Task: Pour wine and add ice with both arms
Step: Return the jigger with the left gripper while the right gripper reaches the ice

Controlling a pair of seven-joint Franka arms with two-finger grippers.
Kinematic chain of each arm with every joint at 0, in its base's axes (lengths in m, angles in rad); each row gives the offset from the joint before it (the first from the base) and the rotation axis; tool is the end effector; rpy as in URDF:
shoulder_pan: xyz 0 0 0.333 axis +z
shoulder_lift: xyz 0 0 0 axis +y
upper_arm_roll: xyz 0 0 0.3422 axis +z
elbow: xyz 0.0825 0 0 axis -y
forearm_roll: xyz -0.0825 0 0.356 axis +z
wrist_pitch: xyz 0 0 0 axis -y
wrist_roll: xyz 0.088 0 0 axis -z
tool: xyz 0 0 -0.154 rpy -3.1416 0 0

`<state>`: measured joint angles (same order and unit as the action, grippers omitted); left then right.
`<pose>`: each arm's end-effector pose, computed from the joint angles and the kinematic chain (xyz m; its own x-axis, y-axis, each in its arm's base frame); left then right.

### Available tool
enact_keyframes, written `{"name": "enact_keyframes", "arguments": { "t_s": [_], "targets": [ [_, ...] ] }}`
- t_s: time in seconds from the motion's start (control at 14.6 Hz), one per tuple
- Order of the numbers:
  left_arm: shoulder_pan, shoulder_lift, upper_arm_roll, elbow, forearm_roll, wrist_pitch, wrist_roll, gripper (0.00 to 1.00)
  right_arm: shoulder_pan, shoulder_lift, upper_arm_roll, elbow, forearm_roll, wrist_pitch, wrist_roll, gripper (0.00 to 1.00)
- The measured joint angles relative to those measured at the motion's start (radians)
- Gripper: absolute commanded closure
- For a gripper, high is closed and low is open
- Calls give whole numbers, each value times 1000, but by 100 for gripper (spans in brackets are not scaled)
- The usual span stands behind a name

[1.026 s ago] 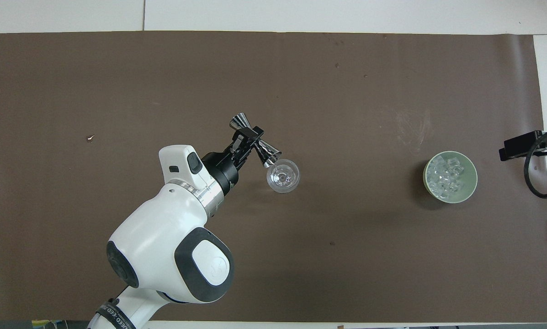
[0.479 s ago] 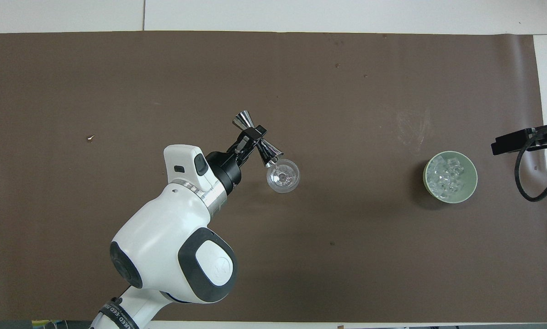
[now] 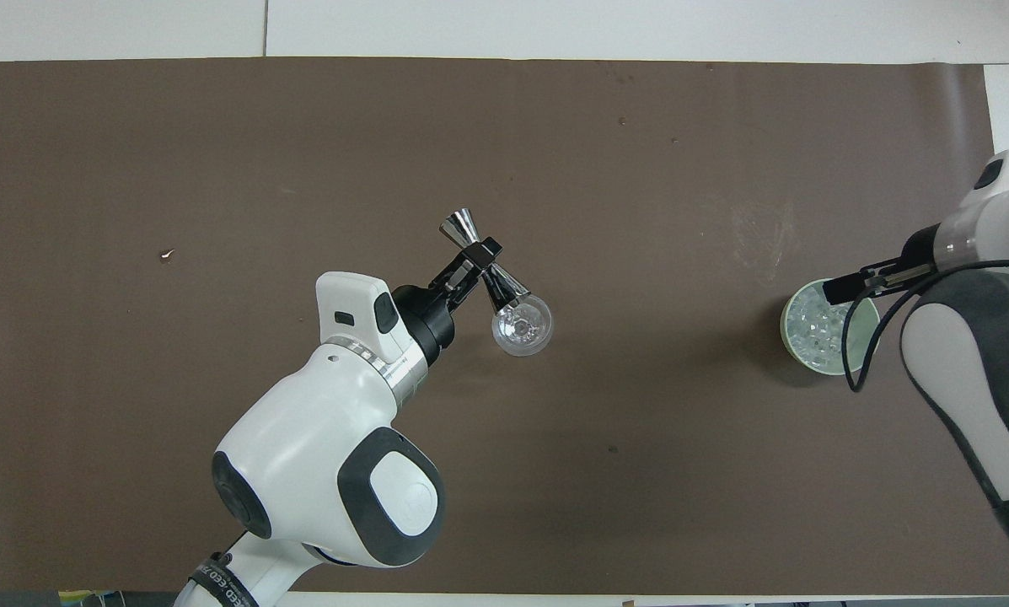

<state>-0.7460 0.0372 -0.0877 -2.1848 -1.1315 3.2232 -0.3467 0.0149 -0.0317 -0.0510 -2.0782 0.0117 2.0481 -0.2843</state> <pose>0.4510 -0.3611 0.4667 0.7315 0.6719 0.1157 0.3233 -0.4913 0.8087 0.5138 -0.0176 0.4341 0.9706 0.2404 0.0048 0.2405 -0.9706 -0.0111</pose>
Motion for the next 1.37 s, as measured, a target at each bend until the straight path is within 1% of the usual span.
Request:
{"name": "enact_keyframes", "arguments": {
  "t_s": [0.07, 0.14, 0.21, 0.34, 0.55, 0.75, 0.82, 1.16, 1.37],
  "targets": [
    [0, 0, 0, 0, 0, 0, 15, 100, 4, 9, 0, -45, 0, 58, 0, 12],
    [0, 0, 0, 0, 1, 0, 38, 100, 4, 15, 0, -85, 0, 109, -6, 12],
    [0, 0, 0, 0, 1, 0, 65, 100, 3, 18, -2, -116, 0, 146, -19, 16],
    [0, 0, 0, 0, 1, 1, 96, 100, -8, 26, -4, -148, 0, 174, -67, 22],
    [0, 0, 0, 0, 1, 5, 105, 100, -45, 38, -8, -154, 11, 185, -146, 23],
    [0, 1, 0, 1, -2, -2, 102, 100, -52, 38, -9, -192, 22, 232, -161, 31],
    [0, 1, 0, 2, -8, -6, 93, 100, -52, 38, -8, -209, 22, 255, -161, 31],
    [23, 1, 5, 25, -49, -85, -53, 100, -74, 54, -10, -242, 22, 292, -200, 31],
    [49, 1, 8, 32, -53, -151, -250, 100, -73, 66, -8, -242, 23, 299, -200, 31]
  ]
}}
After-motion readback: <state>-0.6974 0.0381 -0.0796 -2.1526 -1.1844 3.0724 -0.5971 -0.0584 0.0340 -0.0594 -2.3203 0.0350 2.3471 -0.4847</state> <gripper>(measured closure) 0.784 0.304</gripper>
